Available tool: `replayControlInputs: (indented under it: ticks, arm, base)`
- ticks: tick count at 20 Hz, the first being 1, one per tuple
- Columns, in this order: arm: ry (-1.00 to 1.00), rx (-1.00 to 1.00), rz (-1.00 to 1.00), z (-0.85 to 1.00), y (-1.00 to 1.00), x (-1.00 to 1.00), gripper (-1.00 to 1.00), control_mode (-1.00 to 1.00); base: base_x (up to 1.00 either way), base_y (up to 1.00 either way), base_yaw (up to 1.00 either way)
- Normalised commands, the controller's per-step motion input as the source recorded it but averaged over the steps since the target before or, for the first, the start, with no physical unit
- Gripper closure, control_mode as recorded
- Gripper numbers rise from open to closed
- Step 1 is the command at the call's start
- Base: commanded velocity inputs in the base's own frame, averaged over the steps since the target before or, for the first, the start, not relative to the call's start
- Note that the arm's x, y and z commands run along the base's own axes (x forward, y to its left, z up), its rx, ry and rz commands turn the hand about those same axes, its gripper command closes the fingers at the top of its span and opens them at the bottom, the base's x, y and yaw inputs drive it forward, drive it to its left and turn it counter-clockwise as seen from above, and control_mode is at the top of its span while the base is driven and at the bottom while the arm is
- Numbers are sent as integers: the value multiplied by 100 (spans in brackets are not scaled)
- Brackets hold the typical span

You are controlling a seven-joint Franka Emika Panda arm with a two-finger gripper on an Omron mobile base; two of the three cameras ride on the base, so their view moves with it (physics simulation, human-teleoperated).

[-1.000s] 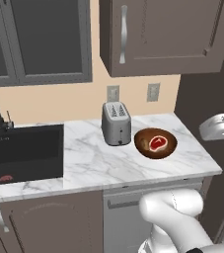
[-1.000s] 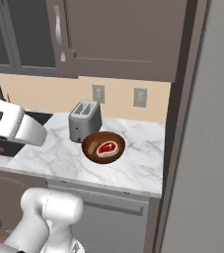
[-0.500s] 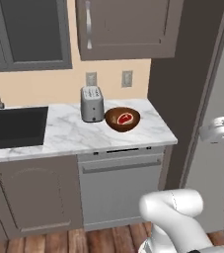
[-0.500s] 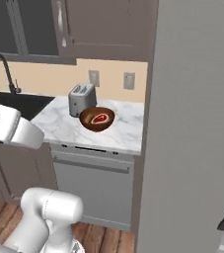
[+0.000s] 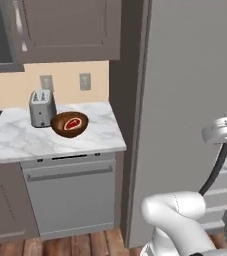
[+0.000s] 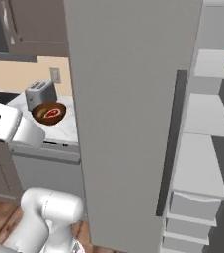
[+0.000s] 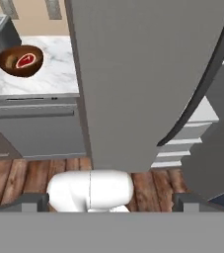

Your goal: Take the steak, potato, and peach from the freezer and place them in the bowl on the counter.

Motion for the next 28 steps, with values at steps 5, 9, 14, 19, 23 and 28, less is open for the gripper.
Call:
replayControlInputs:
  ticks: [5, 9, 14, 19, 23, 28]
  arm:
    - [0, 0, 0, 0, 0, 0, -100, 100]
    - [0, 0, 0, 0, 0, 0, -100, 100]
    - [0, 0, 0, 0, 0, 0, -100, 100]
    - [0, 0, 0, 0, 0, 0, -100, 100]
    - [0, 0, 0, 0, 0, 0, -100, 100]
    - [0, 0, 0, 0, 0, 0, -100, 100]
  base:
    - [1, -85, 0]
    - [18, -62, 0]
    - [27, -50, 0]
    - [42, -44, 0]
    - [45, -46, 0]
    - [26, -52, 0]
